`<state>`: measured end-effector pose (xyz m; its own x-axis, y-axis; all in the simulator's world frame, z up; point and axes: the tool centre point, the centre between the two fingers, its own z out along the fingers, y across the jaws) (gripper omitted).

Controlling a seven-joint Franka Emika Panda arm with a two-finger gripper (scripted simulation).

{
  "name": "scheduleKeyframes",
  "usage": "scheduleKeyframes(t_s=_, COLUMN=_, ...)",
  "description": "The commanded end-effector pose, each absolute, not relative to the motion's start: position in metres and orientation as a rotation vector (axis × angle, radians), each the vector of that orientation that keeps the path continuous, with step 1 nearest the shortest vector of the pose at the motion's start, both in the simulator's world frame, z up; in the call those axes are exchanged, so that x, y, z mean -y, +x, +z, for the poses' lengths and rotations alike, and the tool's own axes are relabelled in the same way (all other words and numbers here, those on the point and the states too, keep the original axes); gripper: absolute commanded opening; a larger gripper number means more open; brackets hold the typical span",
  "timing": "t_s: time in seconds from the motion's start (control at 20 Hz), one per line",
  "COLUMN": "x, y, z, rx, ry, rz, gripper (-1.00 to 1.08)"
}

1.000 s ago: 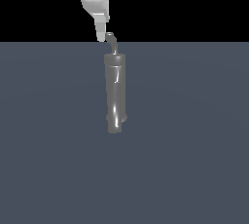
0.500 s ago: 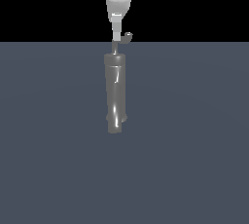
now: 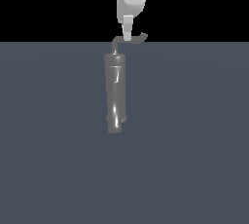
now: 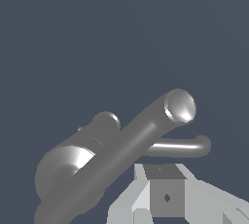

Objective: Turn on the faucet by rotating a designated handle.

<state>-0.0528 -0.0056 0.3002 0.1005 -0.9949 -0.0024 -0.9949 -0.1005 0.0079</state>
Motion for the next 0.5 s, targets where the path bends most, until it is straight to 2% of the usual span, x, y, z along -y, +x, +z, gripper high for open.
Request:
scheduleKeyframes(t_s=0.0, x=0.033, y=-0.042, z=0.3, rx=2.148, ry=2.293, rz=0.0, gripper=-1.0)
scheduleKeyframes(t_s=0.45, x=0.062, y=-0.022, z=0.3, rx=2.165, ry=2.276, rz=0.0, gripper=-1.0)
